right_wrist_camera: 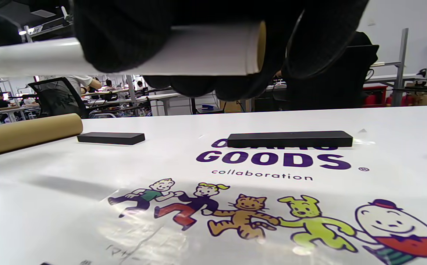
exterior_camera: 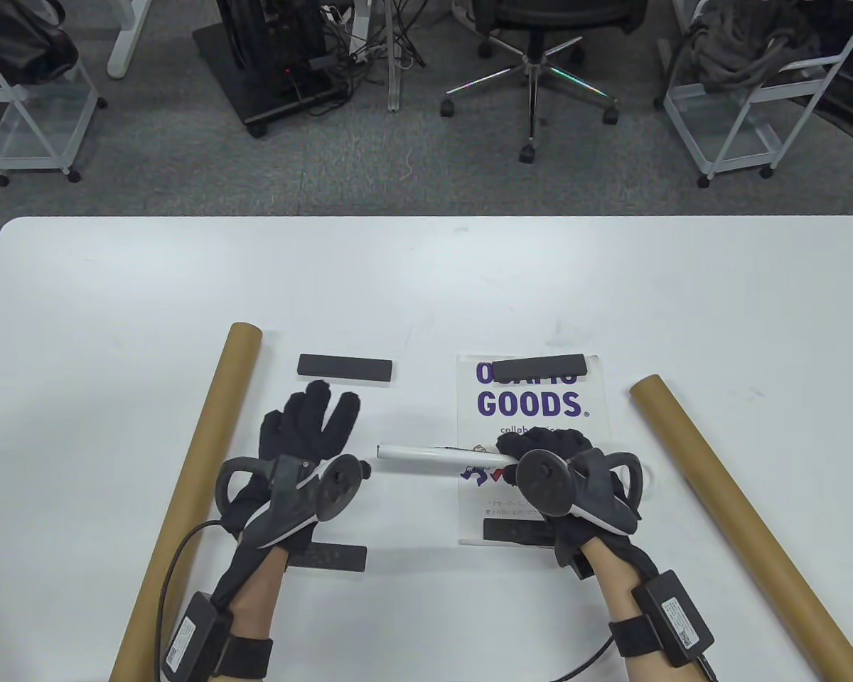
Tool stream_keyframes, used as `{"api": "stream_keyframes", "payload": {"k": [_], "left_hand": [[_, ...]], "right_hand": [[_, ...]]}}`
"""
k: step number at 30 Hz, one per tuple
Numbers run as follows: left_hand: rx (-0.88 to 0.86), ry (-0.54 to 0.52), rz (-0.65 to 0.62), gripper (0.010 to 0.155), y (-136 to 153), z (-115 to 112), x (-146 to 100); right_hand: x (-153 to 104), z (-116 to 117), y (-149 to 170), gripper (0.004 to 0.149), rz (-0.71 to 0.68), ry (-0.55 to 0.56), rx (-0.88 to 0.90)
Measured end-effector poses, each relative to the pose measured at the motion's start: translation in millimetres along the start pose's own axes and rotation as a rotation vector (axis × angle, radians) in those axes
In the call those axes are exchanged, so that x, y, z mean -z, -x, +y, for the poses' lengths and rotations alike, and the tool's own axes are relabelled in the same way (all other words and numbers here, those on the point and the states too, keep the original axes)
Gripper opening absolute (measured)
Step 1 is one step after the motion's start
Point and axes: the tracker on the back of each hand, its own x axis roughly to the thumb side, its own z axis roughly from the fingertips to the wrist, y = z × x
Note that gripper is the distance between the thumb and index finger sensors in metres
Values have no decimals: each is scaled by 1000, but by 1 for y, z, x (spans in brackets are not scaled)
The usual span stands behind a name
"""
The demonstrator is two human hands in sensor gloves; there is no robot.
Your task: Roll up posters and store in mailing tubes
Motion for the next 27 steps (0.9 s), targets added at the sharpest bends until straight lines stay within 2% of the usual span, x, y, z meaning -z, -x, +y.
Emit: {"api": "stream_keyframes", "payload": {"k": [7, 16, 22, 27], "left_hand": [[-59, 103, 192, 104, 40, -12, 2], [-78, 124, 371, 104, 63, -31, 3], [-154, 320, 473, 106, 79, -50, 3], [-154, 336, 545, 105, 88, -61, 3]], "right_hand": [[1, 1, 4, 51, 7, -6, 25], [1, 1, 3, 52, -12, 1, 30], [1, 2, 3, 52, -22, -10, 41], [1, 1, 2, 52, -26, -19, 45]]}}
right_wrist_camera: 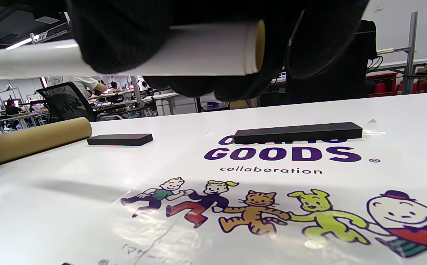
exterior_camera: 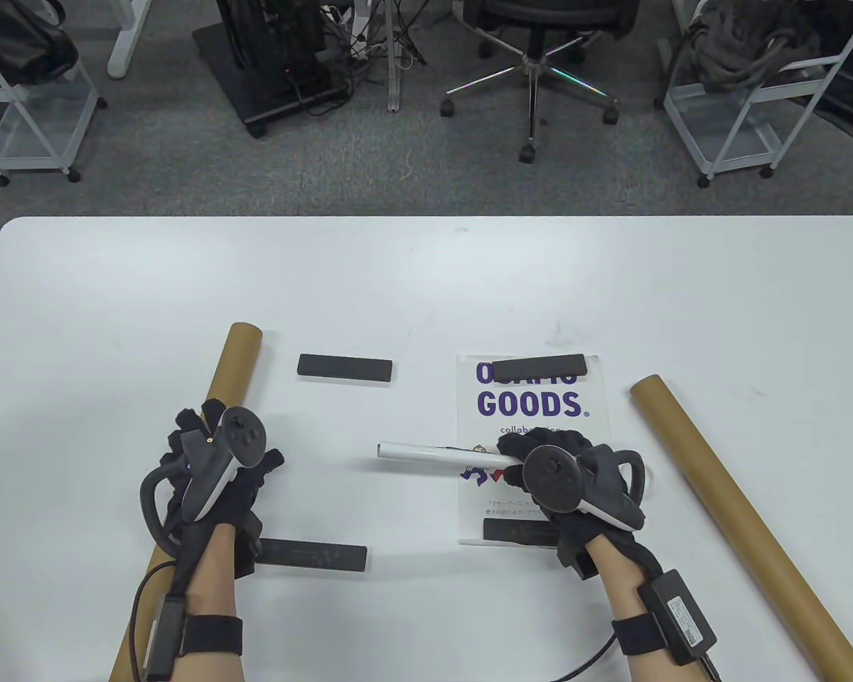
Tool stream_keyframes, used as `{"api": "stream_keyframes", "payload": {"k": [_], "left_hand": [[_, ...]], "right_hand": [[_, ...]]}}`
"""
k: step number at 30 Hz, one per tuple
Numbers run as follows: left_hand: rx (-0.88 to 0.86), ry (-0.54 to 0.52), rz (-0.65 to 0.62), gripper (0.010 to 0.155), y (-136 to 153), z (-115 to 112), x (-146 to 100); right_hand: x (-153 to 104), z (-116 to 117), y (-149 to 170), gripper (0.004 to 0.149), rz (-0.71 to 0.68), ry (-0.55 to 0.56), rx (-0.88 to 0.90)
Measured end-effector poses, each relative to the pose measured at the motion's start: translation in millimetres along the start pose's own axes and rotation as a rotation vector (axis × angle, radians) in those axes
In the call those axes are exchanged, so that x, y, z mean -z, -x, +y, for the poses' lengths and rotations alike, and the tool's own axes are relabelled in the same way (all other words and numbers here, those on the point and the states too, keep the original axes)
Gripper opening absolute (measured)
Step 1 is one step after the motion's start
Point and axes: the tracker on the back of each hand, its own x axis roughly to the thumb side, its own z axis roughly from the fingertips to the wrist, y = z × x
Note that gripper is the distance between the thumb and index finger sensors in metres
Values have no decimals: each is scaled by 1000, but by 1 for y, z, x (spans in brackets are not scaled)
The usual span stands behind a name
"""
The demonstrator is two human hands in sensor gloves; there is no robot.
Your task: Roll up posters and store in mailing tubes
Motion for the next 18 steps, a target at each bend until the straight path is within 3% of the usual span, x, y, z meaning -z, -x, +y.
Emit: {"api": "stream_keyframes", "payload": {"k": [5, 13, 18], "left_hand": [[-38, 75, 53, 104, 7, -10, 6], [-6, 108, 133, 102, 19, -25, 16], [69, 64, 193, 94, 23, -36, 21]], "right_hand": [[0, 0, 0, 52, -10, 0, 12], [0, 1, 0, 52, -13, -3, 13], [0, 1, 0, 52, -14, -2, 18]]}}
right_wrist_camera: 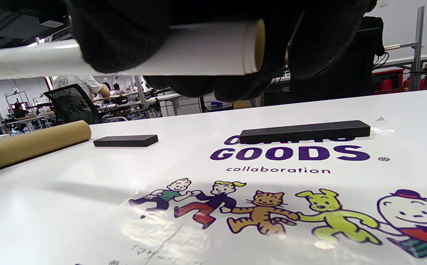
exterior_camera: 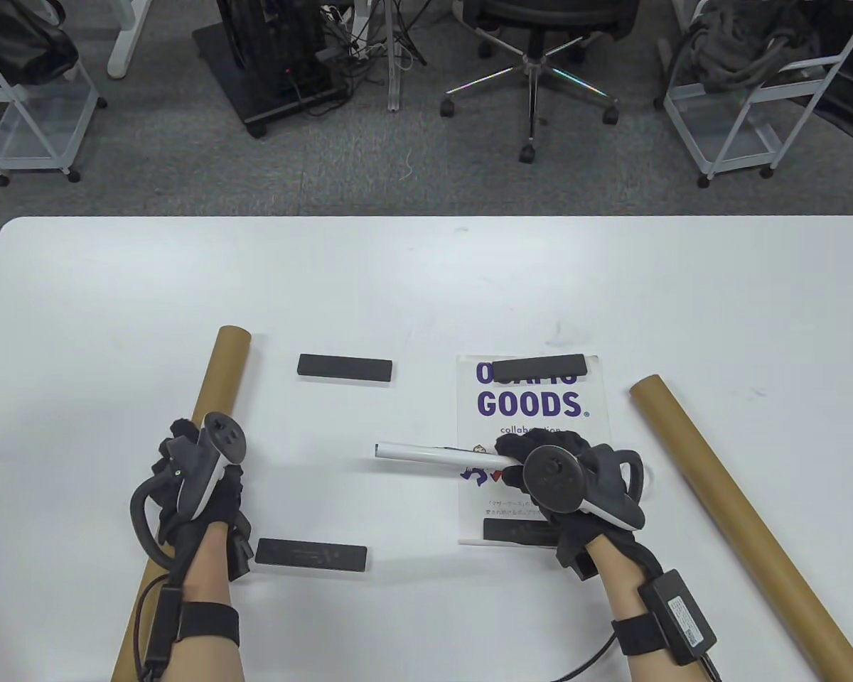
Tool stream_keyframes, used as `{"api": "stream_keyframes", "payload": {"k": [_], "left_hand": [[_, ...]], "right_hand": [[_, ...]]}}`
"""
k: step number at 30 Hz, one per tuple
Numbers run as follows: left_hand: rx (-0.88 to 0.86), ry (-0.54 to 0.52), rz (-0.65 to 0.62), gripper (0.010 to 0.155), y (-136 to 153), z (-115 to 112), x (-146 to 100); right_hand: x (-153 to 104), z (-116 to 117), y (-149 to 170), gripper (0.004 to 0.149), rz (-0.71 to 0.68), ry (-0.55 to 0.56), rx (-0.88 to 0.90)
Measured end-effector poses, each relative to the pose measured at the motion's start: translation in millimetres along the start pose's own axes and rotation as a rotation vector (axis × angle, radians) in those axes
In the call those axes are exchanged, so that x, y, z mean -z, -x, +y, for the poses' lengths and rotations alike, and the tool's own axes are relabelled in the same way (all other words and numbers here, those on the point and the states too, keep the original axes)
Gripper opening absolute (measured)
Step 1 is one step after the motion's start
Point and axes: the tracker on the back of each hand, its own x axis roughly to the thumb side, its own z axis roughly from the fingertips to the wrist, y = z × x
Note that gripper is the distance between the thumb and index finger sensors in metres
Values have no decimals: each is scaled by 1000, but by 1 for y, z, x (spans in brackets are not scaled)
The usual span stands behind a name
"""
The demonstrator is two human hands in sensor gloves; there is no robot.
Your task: Roll up posters and store in mailing tubes
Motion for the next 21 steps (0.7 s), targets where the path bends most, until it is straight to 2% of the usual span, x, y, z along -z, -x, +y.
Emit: {"api": "stream_keyframes", "payload": {"k": [8, 12, 21], "left_hand": [[-31, 15, -2, 88, -2, 2, 1], [-23, -50, -11, 87, -8, 12, -5], [13, -119, -67, 85, -19, 30, -18]], "right_hand": [[0, -1, 1, 51, 1, 2, 3], [0, -1, 2, 52, 5, 5, 10], [0, -1, 3, 52, 9, 1, 9]]}}
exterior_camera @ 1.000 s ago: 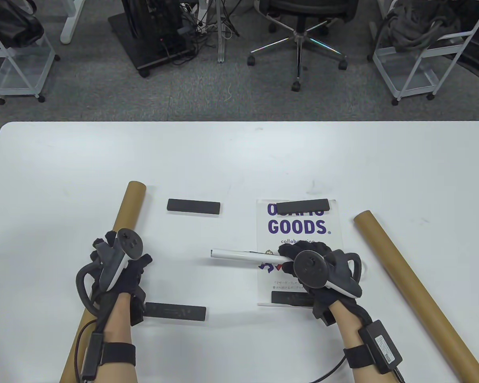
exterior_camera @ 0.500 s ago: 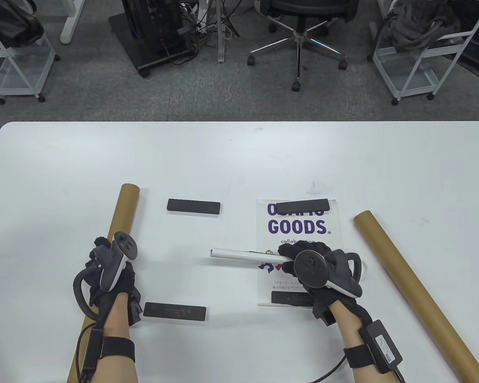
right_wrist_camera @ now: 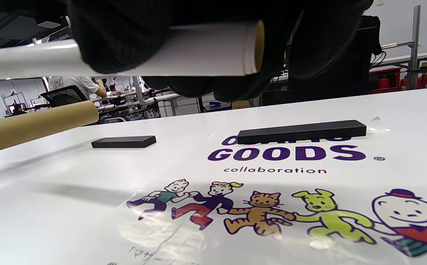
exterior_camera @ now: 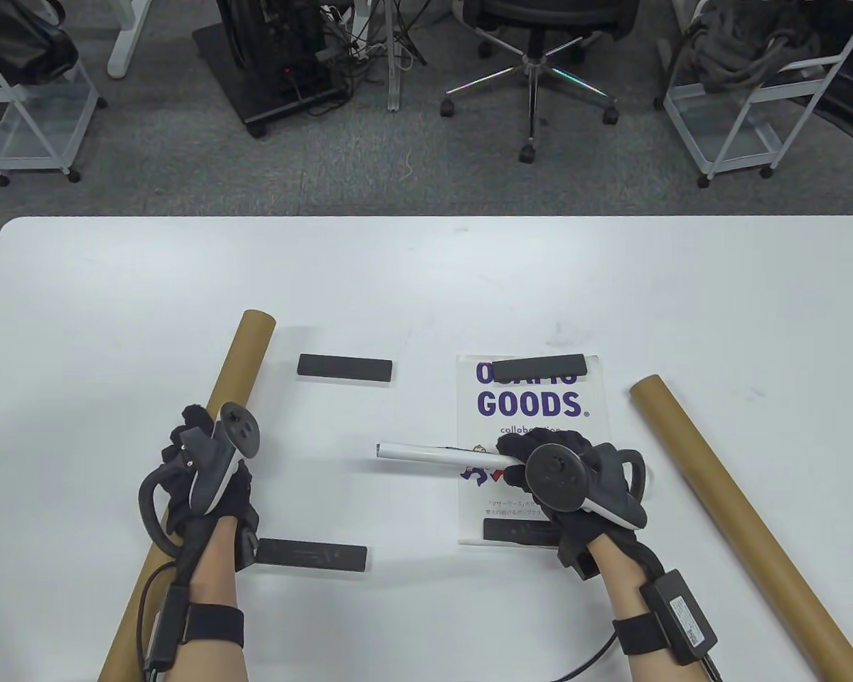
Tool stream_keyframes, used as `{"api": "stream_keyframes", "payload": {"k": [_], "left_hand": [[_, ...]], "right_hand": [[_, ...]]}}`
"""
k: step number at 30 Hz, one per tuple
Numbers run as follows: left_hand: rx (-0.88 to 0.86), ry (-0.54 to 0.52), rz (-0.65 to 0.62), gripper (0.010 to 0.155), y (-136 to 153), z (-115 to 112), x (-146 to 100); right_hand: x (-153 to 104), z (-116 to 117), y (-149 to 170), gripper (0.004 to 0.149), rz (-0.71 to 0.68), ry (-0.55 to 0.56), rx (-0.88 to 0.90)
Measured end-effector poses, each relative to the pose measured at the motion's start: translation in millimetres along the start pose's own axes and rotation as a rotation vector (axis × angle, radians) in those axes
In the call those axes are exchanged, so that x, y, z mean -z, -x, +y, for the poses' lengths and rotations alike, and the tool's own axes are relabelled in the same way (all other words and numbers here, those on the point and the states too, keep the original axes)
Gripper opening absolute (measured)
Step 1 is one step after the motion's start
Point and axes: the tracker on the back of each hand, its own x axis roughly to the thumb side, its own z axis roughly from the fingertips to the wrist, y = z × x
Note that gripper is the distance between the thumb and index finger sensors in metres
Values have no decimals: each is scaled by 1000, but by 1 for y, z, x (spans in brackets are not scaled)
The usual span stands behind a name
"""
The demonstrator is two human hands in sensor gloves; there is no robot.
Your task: Roll up posters and store in mailing tubes
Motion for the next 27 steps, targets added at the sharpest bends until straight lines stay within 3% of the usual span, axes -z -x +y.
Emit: {"api": "stream_keyframes", "payload": {"k": [11, 27], "left_hand": [[35, -86, -128, 85, -23, 22, -22], [88, -173, -255, 88, -34, 36, -39]], "right_hand": [[-1, -7, 14, 51, 64, 43, -8], [-6, -25, 50, 51, 209, 128, -67]]}}
